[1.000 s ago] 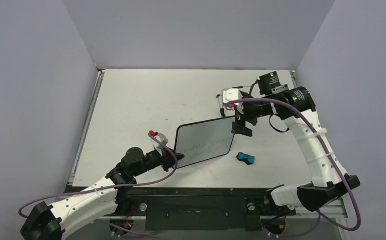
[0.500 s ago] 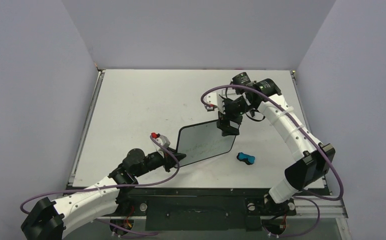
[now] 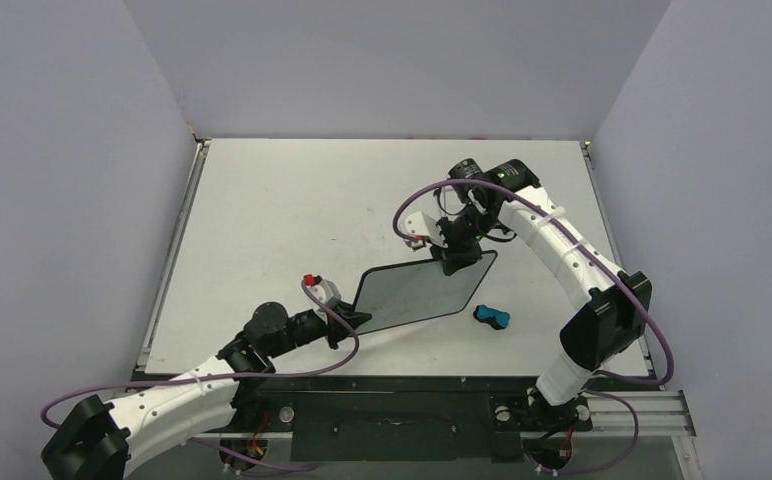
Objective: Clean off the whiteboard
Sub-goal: Adjust the whiteboard at the center of the board.
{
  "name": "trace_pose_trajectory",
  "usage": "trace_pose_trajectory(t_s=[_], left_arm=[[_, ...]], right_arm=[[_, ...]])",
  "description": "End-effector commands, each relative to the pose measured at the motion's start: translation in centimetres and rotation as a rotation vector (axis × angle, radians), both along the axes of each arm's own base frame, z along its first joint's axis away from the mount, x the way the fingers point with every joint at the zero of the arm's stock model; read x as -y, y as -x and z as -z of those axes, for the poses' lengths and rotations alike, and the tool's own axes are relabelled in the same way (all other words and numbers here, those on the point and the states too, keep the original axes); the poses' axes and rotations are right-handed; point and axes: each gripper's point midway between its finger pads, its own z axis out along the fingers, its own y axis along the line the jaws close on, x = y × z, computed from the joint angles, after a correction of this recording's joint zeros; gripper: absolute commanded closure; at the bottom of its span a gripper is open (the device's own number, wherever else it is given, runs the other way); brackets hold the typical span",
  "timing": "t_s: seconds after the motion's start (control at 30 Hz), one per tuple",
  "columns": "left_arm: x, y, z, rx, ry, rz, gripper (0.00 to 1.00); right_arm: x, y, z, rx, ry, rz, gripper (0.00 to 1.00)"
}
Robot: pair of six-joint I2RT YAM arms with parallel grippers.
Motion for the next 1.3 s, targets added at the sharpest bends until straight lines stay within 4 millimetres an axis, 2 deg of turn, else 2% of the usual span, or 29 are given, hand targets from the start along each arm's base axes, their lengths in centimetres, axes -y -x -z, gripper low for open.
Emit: trace_pose_trajectory(t_s=[0.0,0.07,0.1,0.17,0.43,0.63,0.87,1.27], left_arm=[[0.4,-0.8,-6.6,0.128,0.196,-0.028,1.0],[0.4,-0.9,-6.5,0.112,0.199,-0.036,0.94],[0.4,-1.0,-6.6,0.108,0.204,-0.038,0.81],[0.3,-1.0,-7.3,0.106,0.226,-0.036,0.71],[-0.4,-2.2,-11.1,0.178,0.288,-0.018,0.63],[1.1,-2.3,-12.1,0.163,0.315,0.11,0.62],[2.2,-2.3,-10.3,0.132,0.257,0.188,0.69],[2.3,-4.2,-5.2,0.154,0.137,0.132,0.67]], right_arm=[[-0.5,-0.8,0.7,0.041,-0.001,-0.023,1.0],[-0.3,-0.9,0.7,0.05,0.006,-0.026,1.0],[-0.2,-1.1,0.6,0.059,0.01,-0.026,1.0],[-0.1,-1.2,0.6,0.064,0.017,-0.021,1.0],[-0.3,-1.2,0.8,0.054,0.02,-0.022,1.0],[-0.5,-0.9,1.1,0.039,0.024,-0.032,1.0],[-0.5,-0.7,1.1,0.028,0.022,-0.036,1.0],[-0.7,-0.5,1.3,0.0,0.019,-0.05,1.0]])
